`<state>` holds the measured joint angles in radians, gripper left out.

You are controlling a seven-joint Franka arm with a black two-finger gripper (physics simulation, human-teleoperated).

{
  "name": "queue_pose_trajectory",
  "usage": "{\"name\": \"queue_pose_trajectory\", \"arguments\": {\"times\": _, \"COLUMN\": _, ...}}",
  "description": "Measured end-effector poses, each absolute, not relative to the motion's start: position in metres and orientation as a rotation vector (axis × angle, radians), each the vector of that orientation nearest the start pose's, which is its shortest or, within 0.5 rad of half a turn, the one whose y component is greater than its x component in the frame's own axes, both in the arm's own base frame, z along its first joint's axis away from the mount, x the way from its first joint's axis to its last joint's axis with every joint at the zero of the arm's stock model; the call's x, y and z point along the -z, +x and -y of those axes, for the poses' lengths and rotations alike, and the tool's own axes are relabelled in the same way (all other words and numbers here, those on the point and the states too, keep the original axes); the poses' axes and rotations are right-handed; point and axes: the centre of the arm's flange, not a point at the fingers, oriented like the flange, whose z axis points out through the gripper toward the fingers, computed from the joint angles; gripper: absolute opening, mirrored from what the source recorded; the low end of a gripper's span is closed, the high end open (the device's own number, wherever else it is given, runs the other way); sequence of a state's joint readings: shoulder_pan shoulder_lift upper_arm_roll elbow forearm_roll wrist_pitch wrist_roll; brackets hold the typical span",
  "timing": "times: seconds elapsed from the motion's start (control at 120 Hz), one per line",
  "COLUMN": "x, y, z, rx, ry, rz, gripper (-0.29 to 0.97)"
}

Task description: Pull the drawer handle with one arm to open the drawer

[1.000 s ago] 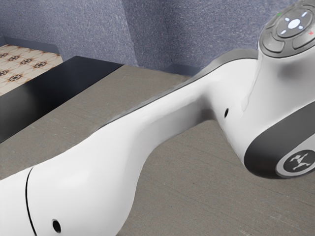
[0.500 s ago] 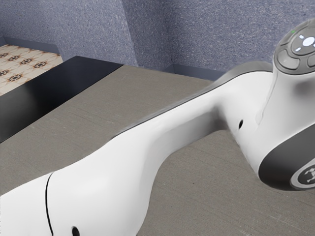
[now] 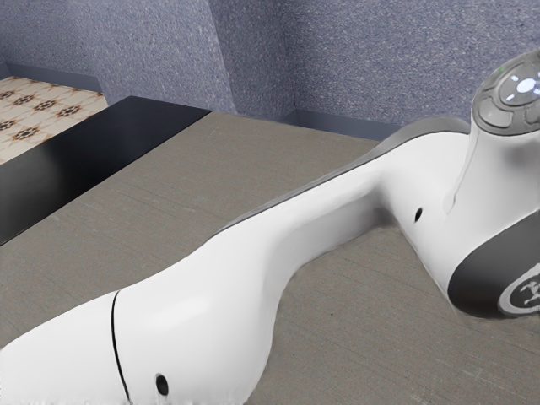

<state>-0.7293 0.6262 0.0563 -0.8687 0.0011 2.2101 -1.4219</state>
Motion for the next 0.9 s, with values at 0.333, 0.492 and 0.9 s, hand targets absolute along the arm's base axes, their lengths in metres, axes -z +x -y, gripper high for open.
{"name": "queue_pose_trajectory", "arguments": {"times": 0.333, "x": -0.624, "y": 0.596, "z": 0.48, "rx": -0.488, "ry": 2.34, "rz": -0.924, "gripper": 0.68}}
{"name": "queue_pose_trajectory", "arguments": {"times": 0.492, "x": -0.62, "y": 0.594, "z": 0.477, "rx": -0.476, "ry": 2.363, "rz": -0.94, "gripper": 0.68}}
{"name": "queue_pose_trajectory", "arguments": {"times": 0.9, "x": -0.613, "y": 0.583, "z": 0.453, "rx": -0.442, "ry": 2.428, "rz": -1.003, "gripper": 0.68}}
